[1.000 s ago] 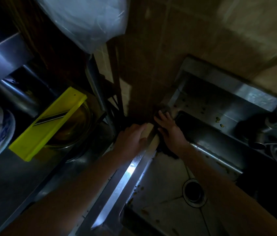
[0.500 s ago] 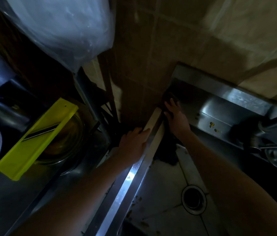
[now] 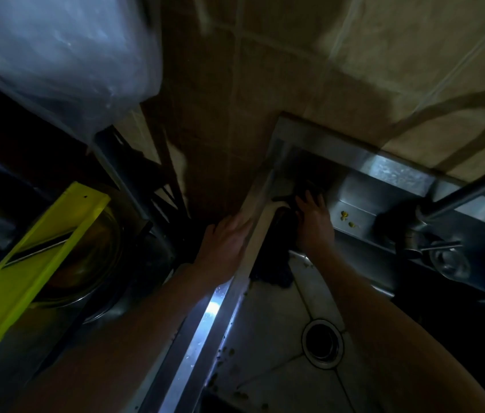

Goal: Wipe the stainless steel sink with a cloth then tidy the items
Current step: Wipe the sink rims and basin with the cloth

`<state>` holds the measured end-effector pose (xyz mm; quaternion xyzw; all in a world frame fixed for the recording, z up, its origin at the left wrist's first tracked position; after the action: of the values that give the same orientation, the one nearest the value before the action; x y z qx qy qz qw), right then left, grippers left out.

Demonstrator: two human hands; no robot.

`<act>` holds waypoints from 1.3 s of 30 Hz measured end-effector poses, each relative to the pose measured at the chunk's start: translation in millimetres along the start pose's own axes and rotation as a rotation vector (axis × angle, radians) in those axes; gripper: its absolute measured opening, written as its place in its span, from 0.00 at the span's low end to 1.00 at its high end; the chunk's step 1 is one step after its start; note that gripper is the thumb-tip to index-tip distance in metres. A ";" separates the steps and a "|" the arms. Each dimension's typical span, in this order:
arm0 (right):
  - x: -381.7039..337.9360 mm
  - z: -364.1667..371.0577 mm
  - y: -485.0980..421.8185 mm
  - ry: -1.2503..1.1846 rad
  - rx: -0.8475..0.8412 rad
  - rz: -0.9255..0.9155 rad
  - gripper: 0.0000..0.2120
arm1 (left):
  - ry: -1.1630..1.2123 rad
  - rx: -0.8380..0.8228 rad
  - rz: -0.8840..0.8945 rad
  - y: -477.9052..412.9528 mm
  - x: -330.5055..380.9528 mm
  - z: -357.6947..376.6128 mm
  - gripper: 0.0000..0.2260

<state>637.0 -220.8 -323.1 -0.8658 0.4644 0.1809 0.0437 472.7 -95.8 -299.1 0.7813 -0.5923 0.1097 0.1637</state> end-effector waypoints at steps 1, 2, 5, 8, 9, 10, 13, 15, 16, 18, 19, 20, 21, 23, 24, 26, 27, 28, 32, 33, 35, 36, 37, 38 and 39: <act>-3.7 1.9 -1.0 0.019 -0.007 -0.027 0.22 | -0.007 -0.015 0.015 -1.8 0.1 0.7 0.27; -5.6 3.6 -1.1 0.045 -0.020 -0.056 0.23 | -0.010 -0.035 0.015 -3.4 -0.5 1.6 0.27; 0.0 3.6 0.9 0.163 -0.068 -0.117 0.28 | -0.042 -0.089 0.005 -7.7 -0.5 3.4 0.28; 16.0 -2.9 8.7 0.206 -0.080 -0.069 0.32 | -0.046 -0.072 0.027 -9.9 6.5 3.0 0.29; 22.0 -5.4 13.0 0.226 -0.067 -0.044 0.33 | -0.046 -0.068 0.032 -11.3 9.7 3.1 0.28; 28.3 -8.2 17.2 0.251 -0.046 -0.020 0.32 | -0.055 -0.078 0.035 -13.6 13.3 3.8 0.29; 49.5 -16.8 32.8 0.349 0.022 0.041 0.32 | -0.128 -0.111 0.041 -24.6 20.8 6.3 0.29; 61.9 -21.9 41.4 0.350 0.041 0.088 0.33 | -0.176 -0.090 0.062 -32.3 21.8 6.4 0.28; 66.6 -23.6 43.5 0.330 0.047 0.107 0.33 | -0.189 -0.090 0.068 -35.0 20.9 7.4 0.28; 70.6 -23.9 44.3 0.326 0.034 0.113 0.33 | -0.184 -0.110 0.072 -38.6 16.6 11.0 0.27; 68.9 -23.5 42.4 0.332 0.033 0.109 0.32 | -0.173 -0.121 0.077 -39.8 14.4 12.3 0.26; 65.5 -23.3 39.2 0.315 0.048 0.111 0.32 | -0.161 -0.129 0.082 -40.6 13.1 13.1 0.25; 60.2 -23.6 36.3 0.277 0.065 0.123 0.31 | -0.151 -0.134 0.090 -41.2 12.2 13.3 0.24; 46.1 -22.2 29.1 0.195 0.082 0.119 0.29 | -0.162 -0.144 0.117 -43.1 12.7 12.3 0.22; 39.2 -20.5 25.5 0.176 0.078 0.097 0.28 | -0.179 -0.151 0.131 -44.2 13.9 11.5 0.22; 31.1 -16.5 20.5 0.193 0.042 0.052 0.28 | -0.222 -0.165 0.137 -46.1 16.9 10.6 0.22; 30.9 -15.0 20.4 0.221 0.022 0.037 0.30 | -0.244 -0.176 0.126 -46.4 18.7 10.8 0.22; 32.5 -14.6 21.7 0.247 0.011 0.028 0.32 | -0.264 -0.188 0.111 -46.6 20.5 11.1 0.22; 58.4 -22.8 40.6 0.261 0.044 0.114 0.35 | -0.283 -0.194 0.078 -46.8 25.3 8.7 0.22; 68.2 -25.8 45.6 0.256 0.050 0.156 0.36 | -0.285 -0.195 0.082 -46.7 26.1 7.4 0.21; 82.3 -30.5 51.8 0.226 0.047 0.204 0.35 | -0.303 -0.194 0.087 -46.5 27.8 6.4 0.21; 85.0 -31.2 51.8 0.207 0.041 0.210 0.35 | -0.311 -0.194 0.086 -46.3 28.6 6.2 0.21; 85.3 -31.2 49.9 0.193 0.038 0.218 0.34 | -0.316 -0.190 0.083 -46.0 29.0 6.1 0.22; 83.2 -30.9 46.5 0.185 0.042 0.234 0.34 | -0.320 -0.182 0.082 -45.5 29.1 5.9 0.22; 79.0 -30.0 42.5 0.184 0.052 0.251 0.33 | -0.321 -0.172 0.083 -44.4 28.6 5.5 0.23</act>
<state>650.0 -314.4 -319.2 -0.8124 0.5756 0.0929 0.0007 523.2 -112.5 -299.4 0.7469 -0.6496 -0.0608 0.1284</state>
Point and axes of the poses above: each hand's wrist, its own y-axis away from the middle knuckle, its own z-axis out of the palm, x = y × z, the point moved 4 cm from there along -y, towards the middle knuckle, and after that the axes turned 1 degree about -x, right-handed, at the moved point
